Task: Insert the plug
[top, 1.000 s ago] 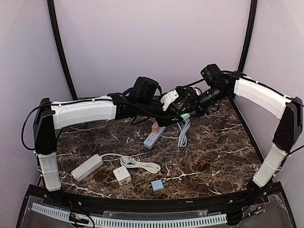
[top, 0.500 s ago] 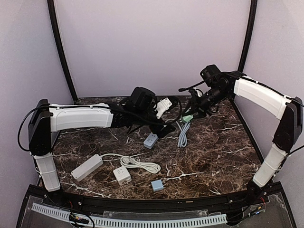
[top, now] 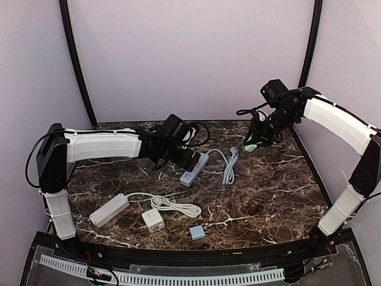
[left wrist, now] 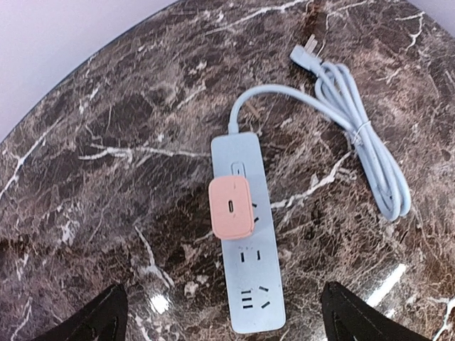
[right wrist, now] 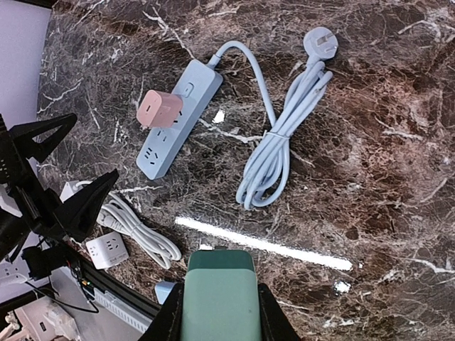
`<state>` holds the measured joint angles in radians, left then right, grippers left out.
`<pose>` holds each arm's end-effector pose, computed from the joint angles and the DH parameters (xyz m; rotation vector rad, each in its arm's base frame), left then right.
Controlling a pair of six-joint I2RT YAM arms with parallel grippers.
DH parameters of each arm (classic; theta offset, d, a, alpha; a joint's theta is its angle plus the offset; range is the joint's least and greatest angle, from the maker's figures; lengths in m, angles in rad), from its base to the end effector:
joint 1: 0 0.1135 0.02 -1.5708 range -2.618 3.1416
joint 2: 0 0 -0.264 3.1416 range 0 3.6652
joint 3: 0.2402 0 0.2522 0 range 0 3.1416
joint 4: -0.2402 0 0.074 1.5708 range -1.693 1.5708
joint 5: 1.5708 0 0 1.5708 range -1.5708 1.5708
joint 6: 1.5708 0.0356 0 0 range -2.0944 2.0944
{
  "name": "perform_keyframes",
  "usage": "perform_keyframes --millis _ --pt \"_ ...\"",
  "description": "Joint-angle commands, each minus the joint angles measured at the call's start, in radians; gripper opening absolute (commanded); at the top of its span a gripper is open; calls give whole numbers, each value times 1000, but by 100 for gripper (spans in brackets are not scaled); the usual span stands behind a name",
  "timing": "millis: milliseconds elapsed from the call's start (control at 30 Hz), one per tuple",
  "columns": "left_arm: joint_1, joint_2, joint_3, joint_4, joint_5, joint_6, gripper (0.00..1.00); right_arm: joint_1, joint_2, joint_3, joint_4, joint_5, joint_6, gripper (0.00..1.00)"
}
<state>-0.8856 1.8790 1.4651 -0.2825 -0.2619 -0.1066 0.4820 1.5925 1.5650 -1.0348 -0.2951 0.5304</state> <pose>0.2803 -0.3284 0.2519 0.7249 2.1299 -0.2395 0.2830 0.1598 0.3363 -0.0397 2.7543 0.7046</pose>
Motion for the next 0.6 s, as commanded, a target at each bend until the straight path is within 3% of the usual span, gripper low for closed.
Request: perform_keyframes --millis 0,267,567 --pt "-2 38 -3 -131 -14 -87 95 -12 -27 -35 -9 28 -22 0" --pt "-1 151 68 -231 31 -148 79 -20 -15 -27 -14 20 -53 0" --pt "7 253 186 -299 92 -202 70 -26 -37 -67 -14 17 -79 0"
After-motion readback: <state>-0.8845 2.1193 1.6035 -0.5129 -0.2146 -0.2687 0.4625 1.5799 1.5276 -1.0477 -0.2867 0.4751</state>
